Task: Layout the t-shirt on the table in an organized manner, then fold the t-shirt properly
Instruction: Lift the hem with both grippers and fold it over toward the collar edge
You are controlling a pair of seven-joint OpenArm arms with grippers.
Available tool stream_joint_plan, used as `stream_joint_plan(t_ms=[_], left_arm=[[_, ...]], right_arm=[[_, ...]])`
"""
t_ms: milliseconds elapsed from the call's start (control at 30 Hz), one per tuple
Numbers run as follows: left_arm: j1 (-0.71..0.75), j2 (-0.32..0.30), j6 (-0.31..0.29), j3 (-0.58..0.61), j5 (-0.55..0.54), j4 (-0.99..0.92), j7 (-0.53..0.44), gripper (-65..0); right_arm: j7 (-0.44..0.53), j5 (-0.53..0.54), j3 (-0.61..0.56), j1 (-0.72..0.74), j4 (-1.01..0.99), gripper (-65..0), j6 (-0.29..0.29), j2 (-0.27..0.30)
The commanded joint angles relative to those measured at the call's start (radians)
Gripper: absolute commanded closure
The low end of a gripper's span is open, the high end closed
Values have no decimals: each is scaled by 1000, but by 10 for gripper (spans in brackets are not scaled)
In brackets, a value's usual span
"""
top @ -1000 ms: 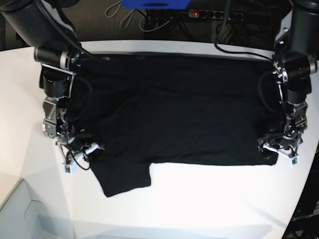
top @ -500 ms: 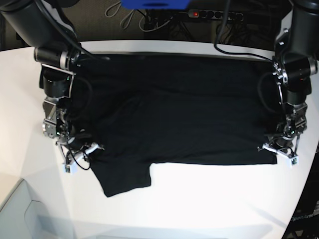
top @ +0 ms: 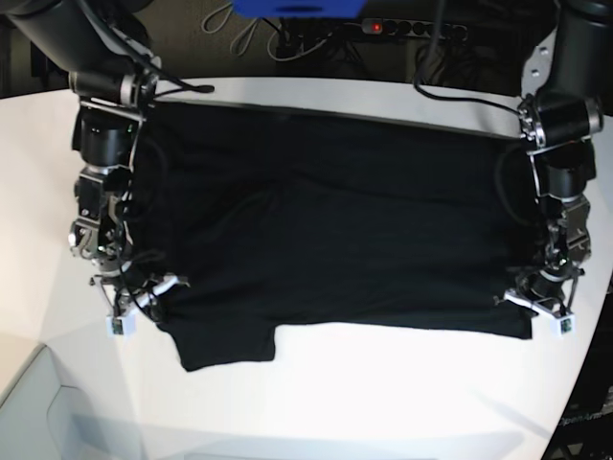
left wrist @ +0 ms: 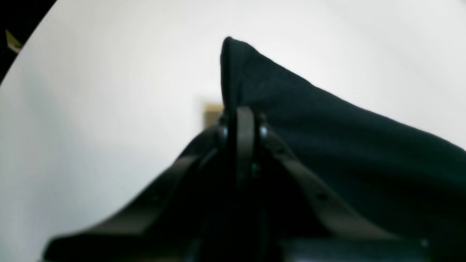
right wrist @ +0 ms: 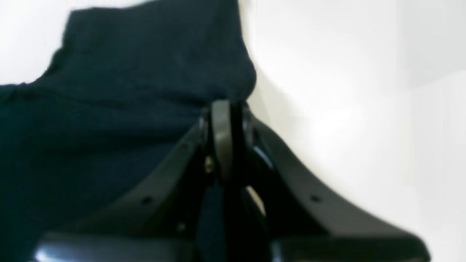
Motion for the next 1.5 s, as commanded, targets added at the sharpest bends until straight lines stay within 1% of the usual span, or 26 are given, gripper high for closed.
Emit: stream_joint_plan(t_ms=[0, 67, 100, 133, 200, 267, 333, 433, 500, 600, 700, 767, 867, 1000, 1133, 1200, 1300, 1400, 1467], left_arm=[[-18, -14, 1, -3, -6, 30, -21, 0], [-3, -11, 1, -3, -16, 60, -21, 0], [6, -4, 1, -3, -37, 73, -17, 0], [14, -1, 1, -3, -66, 93, 6, 0], [20, -4, 0, -3, -134, 139, 89, 0], [26, -7, -2, -3, -172, 193, 149, 0], [54, -16, 1, -3, -189, 248, 180, 0], [98, -14, 1, -3, -195, 348, 190, 0], [132, -13, 1, -3, -195, 412, 212, 0], [164, -13, 1, -3, -195, 482, 244, 0], [196, -13, 1, -18, -195, 521, 252, 0], [221, -13, 1, -66, -197, 538, 252, 0], [246, -5, 1, -123, -197, 567, 253, 0], [292, 5, 1, -146, -197, 623, 255, 0], [341, 10, 1, -146, -197, 681, 255, 0], [350, 27, 1, -147, -197, 698, 264, 0], [388, 36, -3, -201, -197, 744, 304, 0], [405, 68, -6, -255, -197, 785, 345, 0], [419, 78, -6, -279, -197, 825, 385, 0]], right_arm=[[27, 15, 4, 19, 34, 0, 5, -1], [27, 15, 4, -7, 80, 0, 5, -8], [27, 15, 4, -22, 108, 0, 5, -9], [27, 15, 4, -38, 137, 0, 5, -11], [27, 15, 4, -70, 198, 0, 5, -11], [27, 15, 4, -101, 255, 0, 5, -20], [27, 15, 4, -128, 306, 0, 5, -32], [27, 15, 4, -180, 402, 0, 5, -41], [27, 15, 4, -211, 462, 0, 5, -61], [27, 23, 4, -256, 536, 0, 5, -67], [16, 98, 4, -297, 582, 0, 5, -64], [-22, 146, 5, -312, 611, 0, 5, -60], [-70, 216, 40, -337, 656, 0, 5, -44], [-116, 284, 47, -395, 734, 0, 5, -40], [-120, 288, 45, -460, 807, 0, 7, -44], [-120, 288, 44, -493, 838, 0, 7, -46], [-116, 288, 45, -542, 880, 0, 7, -55], [-116, 288, 47, -584, 912, 0, 7, -64], [-116, 288, 47, -615, 932, 0, 8, -66]])
